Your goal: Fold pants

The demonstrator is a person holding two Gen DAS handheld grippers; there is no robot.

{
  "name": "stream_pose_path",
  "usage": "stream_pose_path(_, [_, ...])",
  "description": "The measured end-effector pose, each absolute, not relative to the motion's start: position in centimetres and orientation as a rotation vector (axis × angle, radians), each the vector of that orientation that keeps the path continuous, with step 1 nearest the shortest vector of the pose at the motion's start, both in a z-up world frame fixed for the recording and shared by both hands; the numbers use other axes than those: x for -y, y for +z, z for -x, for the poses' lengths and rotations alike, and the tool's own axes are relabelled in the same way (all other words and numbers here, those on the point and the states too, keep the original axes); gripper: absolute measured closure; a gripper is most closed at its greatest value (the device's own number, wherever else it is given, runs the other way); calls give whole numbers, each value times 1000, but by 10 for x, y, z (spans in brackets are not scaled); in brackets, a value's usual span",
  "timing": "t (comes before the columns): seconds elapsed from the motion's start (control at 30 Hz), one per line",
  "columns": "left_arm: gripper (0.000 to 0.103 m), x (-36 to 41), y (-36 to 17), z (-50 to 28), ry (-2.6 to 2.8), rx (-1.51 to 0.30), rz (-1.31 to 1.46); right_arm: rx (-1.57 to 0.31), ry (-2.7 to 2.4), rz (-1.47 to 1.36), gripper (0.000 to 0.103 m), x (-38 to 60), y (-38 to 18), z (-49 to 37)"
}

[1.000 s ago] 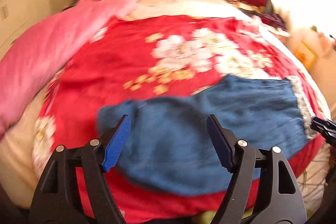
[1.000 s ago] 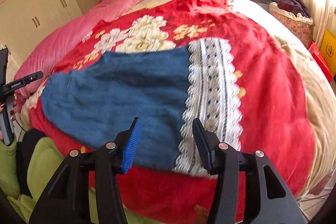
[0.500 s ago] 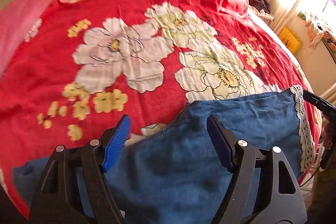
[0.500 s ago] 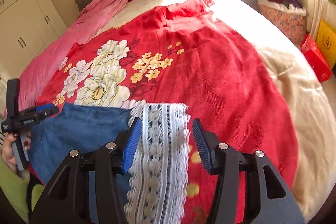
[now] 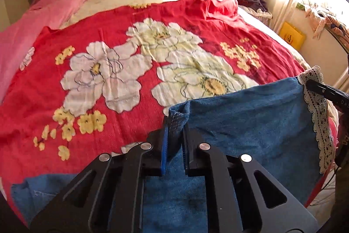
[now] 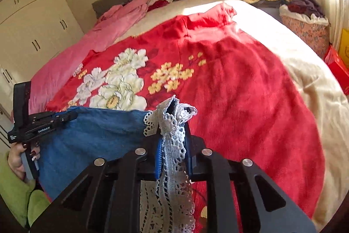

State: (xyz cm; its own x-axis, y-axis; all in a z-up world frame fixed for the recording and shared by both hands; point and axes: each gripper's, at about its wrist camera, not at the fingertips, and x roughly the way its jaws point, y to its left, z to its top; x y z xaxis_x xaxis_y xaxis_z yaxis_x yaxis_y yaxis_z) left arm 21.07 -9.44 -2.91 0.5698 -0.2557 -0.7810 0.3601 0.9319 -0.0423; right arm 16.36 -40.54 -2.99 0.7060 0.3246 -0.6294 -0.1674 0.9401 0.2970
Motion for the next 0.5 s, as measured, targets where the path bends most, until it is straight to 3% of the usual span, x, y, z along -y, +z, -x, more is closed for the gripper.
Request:
stream_pose_path(0.2, [96, 106, -56, -226, -309, -955, -170, -871, 172, -37, 86, 385, -65, -192])
stream_pose_path(0.27, [83, 102, -67, -231, -289, -977, -166, -870, 164, -62, 83, 389, -75, -194])
stream_pose_path(0.33, [70, 98, -65, -230, -268, -965, -166, -857, 136, -83, 66, 395, -69, -188])
stream_pose_path(0.47, [62, 76, -42, -218, -245, -922, -85, -772, 104, -142, 56, 414, -40, -151])
stream_pose_path(0.5, [58, 70, -34, -213, -225, -893, -83, -756, 103, -163, 49, 419, -35, -141])
